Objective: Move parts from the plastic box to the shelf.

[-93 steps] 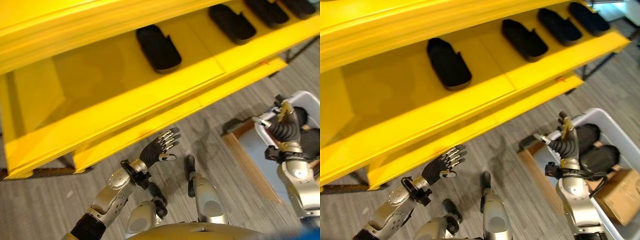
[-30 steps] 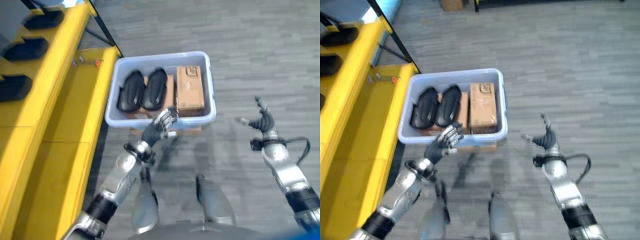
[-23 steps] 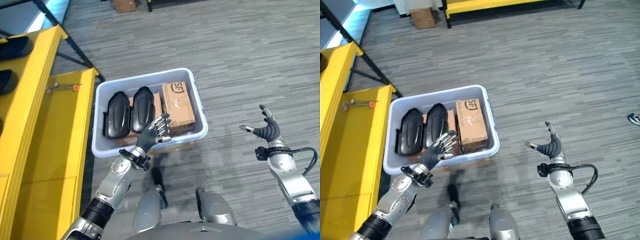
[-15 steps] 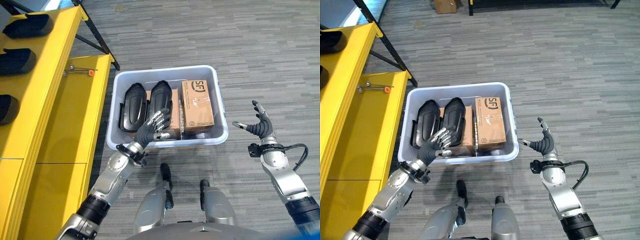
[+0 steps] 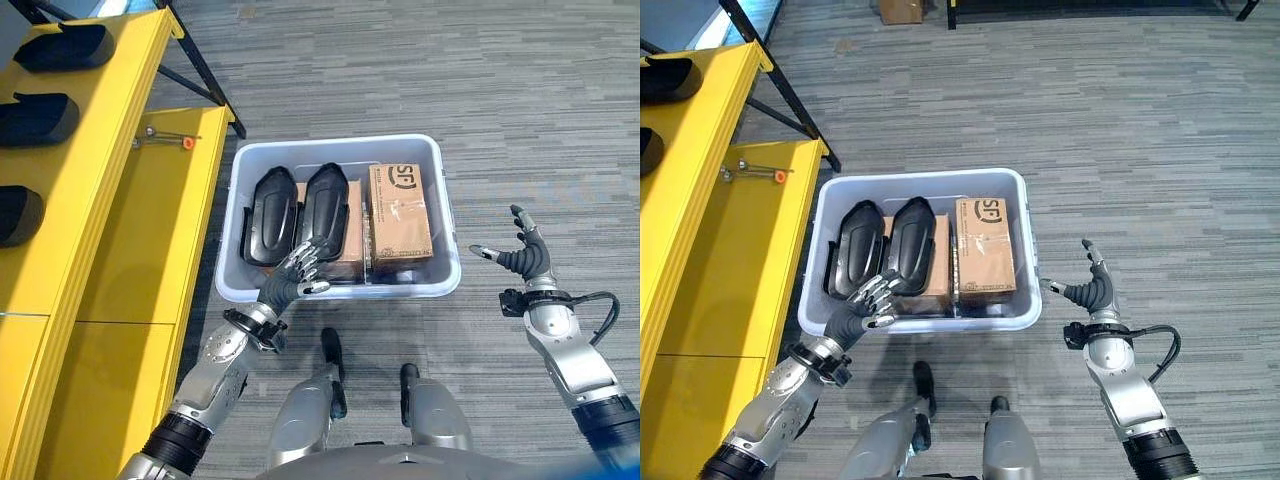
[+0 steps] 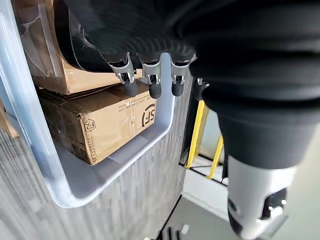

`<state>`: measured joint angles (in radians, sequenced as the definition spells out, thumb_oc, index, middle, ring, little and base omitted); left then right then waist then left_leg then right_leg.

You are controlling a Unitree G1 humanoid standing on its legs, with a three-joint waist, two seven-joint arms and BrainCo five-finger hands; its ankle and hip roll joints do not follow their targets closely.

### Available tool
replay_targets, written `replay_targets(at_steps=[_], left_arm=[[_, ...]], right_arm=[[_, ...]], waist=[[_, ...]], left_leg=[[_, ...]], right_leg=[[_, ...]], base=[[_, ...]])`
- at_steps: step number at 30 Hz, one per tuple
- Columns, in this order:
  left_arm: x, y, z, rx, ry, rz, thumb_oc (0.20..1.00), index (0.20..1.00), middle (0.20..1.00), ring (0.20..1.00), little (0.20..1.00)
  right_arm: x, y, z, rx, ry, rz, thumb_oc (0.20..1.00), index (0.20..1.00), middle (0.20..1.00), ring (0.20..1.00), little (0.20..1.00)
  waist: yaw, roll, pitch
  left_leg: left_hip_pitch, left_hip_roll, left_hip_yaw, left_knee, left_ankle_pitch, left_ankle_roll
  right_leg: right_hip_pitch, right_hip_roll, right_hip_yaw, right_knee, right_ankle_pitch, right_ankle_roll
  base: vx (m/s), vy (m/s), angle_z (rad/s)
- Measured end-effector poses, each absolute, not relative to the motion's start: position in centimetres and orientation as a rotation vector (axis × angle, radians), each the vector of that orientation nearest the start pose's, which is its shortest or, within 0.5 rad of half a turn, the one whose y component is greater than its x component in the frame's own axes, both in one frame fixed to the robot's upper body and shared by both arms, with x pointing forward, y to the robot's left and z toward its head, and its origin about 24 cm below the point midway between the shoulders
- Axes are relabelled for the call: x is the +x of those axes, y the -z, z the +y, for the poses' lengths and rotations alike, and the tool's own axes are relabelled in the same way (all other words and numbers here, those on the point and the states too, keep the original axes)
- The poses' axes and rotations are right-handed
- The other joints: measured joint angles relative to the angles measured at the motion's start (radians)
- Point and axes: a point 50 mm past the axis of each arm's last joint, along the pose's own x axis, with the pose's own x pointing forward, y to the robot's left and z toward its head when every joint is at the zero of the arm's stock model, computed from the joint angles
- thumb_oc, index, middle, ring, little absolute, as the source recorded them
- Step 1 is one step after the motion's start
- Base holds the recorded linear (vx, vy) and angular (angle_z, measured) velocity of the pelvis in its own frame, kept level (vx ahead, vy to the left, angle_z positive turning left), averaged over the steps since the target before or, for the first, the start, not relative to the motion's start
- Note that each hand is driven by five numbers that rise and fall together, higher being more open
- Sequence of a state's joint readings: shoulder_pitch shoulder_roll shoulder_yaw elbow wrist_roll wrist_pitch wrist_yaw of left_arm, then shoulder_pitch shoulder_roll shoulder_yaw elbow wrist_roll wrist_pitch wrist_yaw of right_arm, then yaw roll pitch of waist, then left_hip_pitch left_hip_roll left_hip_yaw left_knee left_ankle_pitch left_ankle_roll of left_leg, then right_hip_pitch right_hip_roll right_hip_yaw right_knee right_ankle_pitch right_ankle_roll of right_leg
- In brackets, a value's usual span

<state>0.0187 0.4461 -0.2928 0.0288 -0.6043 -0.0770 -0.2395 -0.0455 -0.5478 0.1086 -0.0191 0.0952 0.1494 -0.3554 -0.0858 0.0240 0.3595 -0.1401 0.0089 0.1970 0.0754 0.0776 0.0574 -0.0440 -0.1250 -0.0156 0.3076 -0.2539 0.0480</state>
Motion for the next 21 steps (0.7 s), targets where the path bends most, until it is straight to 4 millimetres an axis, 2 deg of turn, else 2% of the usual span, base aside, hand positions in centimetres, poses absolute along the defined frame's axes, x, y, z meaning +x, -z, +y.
replay_targets(at_steps=[2, 4, 5, 6, 7, 8, 9, 10, 11, 12, 13, 14, 15, 16, 17, 21], left_arm=[[23.7, -3.2, 16.0, -0.17, 0.467, 0.095, 1.0, 1.0, 1.0, 1.0, 1.0], [23.7, -3.1, 16.3, -0.168, 0.453, 0.103, 1.0, 1.0, 1.0, 1.0, 1.0], [23.7, -3.1, 16.5, -0.167, 0.441, 0.112, 1.0, 1.0, 1.0, 1.0, 1.0], [23.6, -2.9, 16.8, -0.163, 0.416, 0.128, 1.0, 1.0, 1.0, 1.0, 1.0], [23.6, -2.8, 16.9, -0.161, 0.408, 0.134, 1.0, 1.0, 1.0, 1.0, 1.0], [23.5, -2.5, 17.2, -0.158, 0.384, 0.151, 1.0, 1.0, 1.0, 1.0, 1.0], [23.4, -2.4, 17.2, -0.142, 0.365, 0.155, 1.0, 1.0, 1.0, 1.0, 1.0], [23.5, -2.5, 17.1, -0.132, 0.354, 0.154, 1.0, 1.0, 1.0, 1.0, 1.0], [23.7, -2.5, 16.4, -0.15, 0.362, 0.149, 1.0, 1.0, 1.0, 1.0, 1.0], [24.3, -2.8, 15.9, -0.156, 0.369, 0.138, 1.0, 1.0, 1.0, 1.0, 1.0], [24.5, -3.0, 15.1, -0.159, 0.395, 0.131, 1.0, 1.0, 1.0, 1.0, 1.0], [24.3, -3.0, 15.1, -0.156, 0.408, 0.127, 1.0, 1.0, 1.0, 1.0, 1.0], [23.9, -2.5, 15.4, -0.156, 0.401, 0.153, 1.0, 1.0, 1.0, 1.0, 1.0], [23.3, -1.8, 15.5, -0.162, 0.396, 0.182, 1.0, 1.0, 1.0, 1.0, 1.0], [23.1, -1.6, 15.5, -0.166, 0.397, 0.196, 1.0, 1.0, 1.0, 1.0, 1.0], [22.8, -1.4, 15.5, -0.17, 0.397, 0.205, 1.0, 1.0, 1.0, 1.0, 1.0]], right_arm=[[26.0, -7.1, -24.3, -0.473, 0.276, 0.028, 1.0, 1.0, 1.0, 1.0, 1.0], [26.1, -7.0, -23.9, -0.449, 0.257, 0.031, 1.0, 1.0, 1.0, 1.0, 1.0], [26.3, -6.9, -23.4, -0.429, 0.242, 0.032, 1.0, 1.0, 1.0, 1.0, 1.0], [26.9, -6.6, -22.4, -0.406, 0.207, 0.036, 1.0, 1.0, 1.0, 1.0, 1.0], [27.1, -6.6, -22.0, -0.398, 0.19, 0.035, 1.0, 1.0, 1.0, 1.0, 1.0], [27.5, -6.3, -21.0, -0.386, 0.139, 0.039, 1.0, 1.0, 1.0, 1.0, 1.0], [27.5, -6.0, -20.7, -0.371, 0.126, 0.043, 1.0, 1.0, 1.0, 1.0, 1.0], [27.4, -5.8, -20.6, -0.371, 0.117, 0.05, 1.0, 1.0, 1.0, 1.0, 1.0], [27.0, -5.6, -21.1, -0.37, 0.122, 0.066, 1.0, 1.0, 1.0, 1.0, 1.0], [26.0, -5.1, -21.9, -0.385, 0.143, 0.089, 1.0, 1.0, 1.0, 1.0, 1.0], [25.0, -4.3, -22.7, -0.389, 0.166, 0.126, 1.0, 1.0, 1.0, 1.0, 1.0], [24.8, -3.7, -23.1, -0.395, 0.18, 0.161, 1.0, 1.0, 1.0, 1.0, 1.0], [25.1, -3.6, -23.3, -0.398, 0.186, 0.166, 1.0, 1.0, 1.0, 1.0, 1.0], [25.3, -3.7, -23.5, -0.398, 0.197, 0.164, 1.0, 1.0, 1.0, 1.0, 1.0], [25.4, -3.8, -23.5, -0.399, 0.195, 0.164, 1.0, 1.0, 1.0, 1.0, 1.0], [25.8, -4.2, -23.4, -0.398, 0.193, 0.148, 1.0, 1.0, 1.0, 1.0, 1.0]], waist=[[-0.003, -0.011, -0.004], [0.001, -0.044, -0.019], [0.014, -0.052, -0.022], [0.049, -0.057, -0.023], [0.06, -0.055, -0.023], [0.098, -0.069, -0.036], [0.08, -0.081, -0.047], [0.069, -0.08, -0.049], [0.051, -0.074, -0.048], [0.015, -0.054, -0.041], [-0.025, -0.047, -0.045], [-0.023, -0.065, -0.057], [-0.014, -0.044, -0.061], [-0.009, -0.01, -0.064], [-0.008, 0.008, -0.068], [-0.001, 0.011, -0.068]], left_leg=[[0.001, -0.003, 0.026, 0.034, -0.026, 0.004], [0.02, -0.007, 0.07, 0.039, -0.048, 0.013], [0.039, 0.004, 0.101, 0.032, -0.051, 0.017], [0.078, 0.035, 0.163, 0.016, -0.054, 0.013], [0.094, 0.05, 0.191, 0.01, -0.06, 0.011], [0.135, 0.057, 0.239, 0.002, -0.093, 0.008], [0.138, 0.055, 0.241, 0.015, -0.112, 0.002], [0.145, 0.055, 0.23, 0.006, -0.107, -0.005], [0.138, 0.058, 0.208, 0.002, -0.085, 0.006], [0.115, 0.063, 0.123, 0.004, -0.071, 0.011], [0.098, 0.049, 0.047, -0.018, -0.048, 0.017], [0.083, 0.008, 0.033, -0.053, -0.026, 0.013], [0.079, 0.009, 0.042, -0.07, -0.022, 0.006], [0.074, 0.01, 0.046, -0.084, -0.025, -0.002], [0.063, 0.016, 0.042, -0.073, -0.017, -0.008], [0.064, 0.018, 0.043, -0.073, 0.003, -0.014]], right_leg=[[0.006, -0.01, 0.011, -0.002, 0.001, 0.005], [0.006, -0.028, 0.002, -0.008, 0.017, 0.027], [0.004, -0.037, -0.042, -0.003, 0.031, 0.025], [-0.009, -0.038, -0.155, 0.001, 0.086, 0.01], [-0.004, -0.04, -0.21, -0.006, 0.103, -0.004], [0.016, -0.07, -0.353, -0.026, 0.124, 0.002], [0.041, -0.08, -0.395, -0.057, 0.137, 0.001], [0.029, -0.069, -0.38, -0.035, 0.142, 0.015], [0.013, -0.029, -0.29, -0.02, 0.111, 0.034], [0.006, 0.063, -0.118, -0.015, 0.09, 0.024], [0.007, 0.13, 0.01, -0.025, 0.087, 0.018], [-0.031, 0.107, 0.008, -0.052, 0.098, -0.033], [-0.043, 0.107, 0.0, -0.06, 0.103, -0.044], [-0.05, 0.104, -0.018, -0.079, 0.112, -0.05], [-0.05, 0.106, -0.03, -0.077, 0.108, -0.051], [-0.055, 0.107, -0.037, -0.062, 0.093, -0.044]], base=[[0.15, 0.248, -0.43], [0.11, 0.16, -0.59], [0.09, 0.107, -1.25], [0.08, 0.101, -1.26], [0.03, 0.043, -1.88], [0.07, 0.029, -1.18], [0.11, -0.046, -0.95], [0.15, -0.045, 0.01], [0.12, -0.043, 0.76], [0.08, -0.011, 1.6], [0.04, -0.023, 2.08], [0.02, -0.025, 1.44], [0.02, -0.053, 0.78], [0.0, -0.053, 0.34], [0.0, -0.059, 0.23], [0.0, -0.044, 0.04]])
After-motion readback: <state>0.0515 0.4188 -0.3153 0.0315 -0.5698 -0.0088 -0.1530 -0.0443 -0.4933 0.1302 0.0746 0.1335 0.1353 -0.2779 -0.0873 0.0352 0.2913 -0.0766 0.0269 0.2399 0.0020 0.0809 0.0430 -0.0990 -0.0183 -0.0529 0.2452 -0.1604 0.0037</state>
